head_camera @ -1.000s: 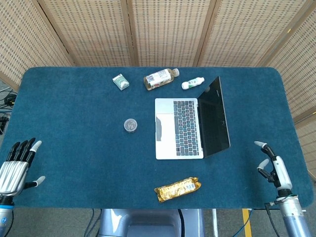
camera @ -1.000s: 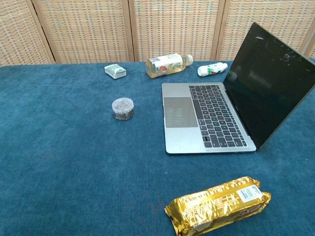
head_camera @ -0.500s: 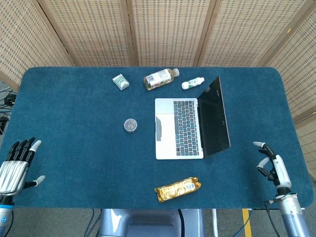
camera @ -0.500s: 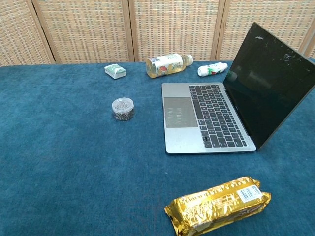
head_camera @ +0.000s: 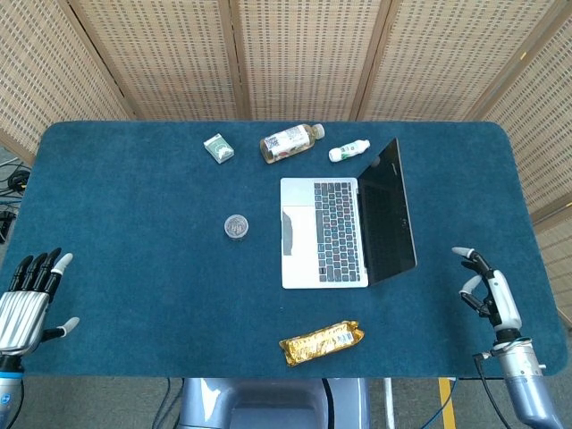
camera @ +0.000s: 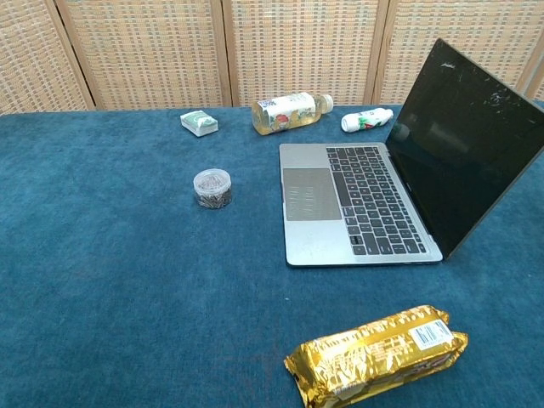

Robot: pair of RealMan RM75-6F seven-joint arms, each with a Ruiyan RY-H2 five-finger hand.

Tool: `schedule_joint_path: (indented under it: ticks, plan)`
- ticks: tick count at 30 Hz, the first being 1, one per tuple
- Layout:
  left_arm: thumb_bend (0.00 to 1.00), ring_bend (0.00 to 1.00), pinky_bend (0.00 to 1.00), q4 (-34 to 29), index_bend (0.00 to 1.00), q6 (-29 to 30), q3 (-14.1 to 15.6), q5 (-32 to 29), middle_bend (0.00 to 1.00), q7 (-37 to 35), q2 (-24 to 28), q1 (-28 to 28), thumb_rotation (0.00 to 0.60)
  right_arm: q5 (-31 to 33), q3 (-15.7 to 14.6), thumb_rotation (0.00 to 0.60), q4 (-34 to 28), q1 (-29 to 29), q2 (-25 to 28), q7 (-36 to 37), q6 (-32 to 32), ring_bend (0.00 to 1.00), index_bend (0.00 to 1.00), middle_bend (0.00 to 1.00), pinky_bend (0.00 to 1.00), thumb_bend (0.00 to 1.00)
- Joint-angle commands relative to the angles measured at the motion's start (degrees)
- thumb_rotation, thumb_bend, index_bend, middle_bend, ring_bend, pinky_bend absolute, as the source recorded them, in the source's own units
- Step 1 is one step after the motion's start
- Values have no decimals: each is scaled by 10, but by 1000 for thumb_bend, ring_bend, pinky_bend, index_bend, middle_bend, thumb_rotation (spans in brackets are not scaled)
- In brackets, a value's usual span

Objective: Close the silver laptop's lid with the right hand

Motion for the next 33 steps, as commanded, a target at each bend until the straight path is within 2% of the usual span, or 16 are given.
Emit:
schedule_joint_path:
  ticks: [1,10,25,33]
  plan:
    - [4,0,0,-1,0,2,1,2,0,1,0,0,600,10,8,600,-4,9,-1,-5,-11,150,228,211,169,1000]
    - [5,0,0,-3,0,5,2,6,0,3,1,2,600,36,31,600,-22,38,-3,-22,-44,150,228,211,169,1000]
    - [5,0,0,-4,0,2,5,9,0,3,1,1,600,24,33,600,-61,55,1,-28,-65,150,235,211,169,1000]
    - [5,0,0,-4,0,1,6,9,0,5,0,1,600,-5,27,600,-85,58,21,24,-83,150,235,211,169,1000]
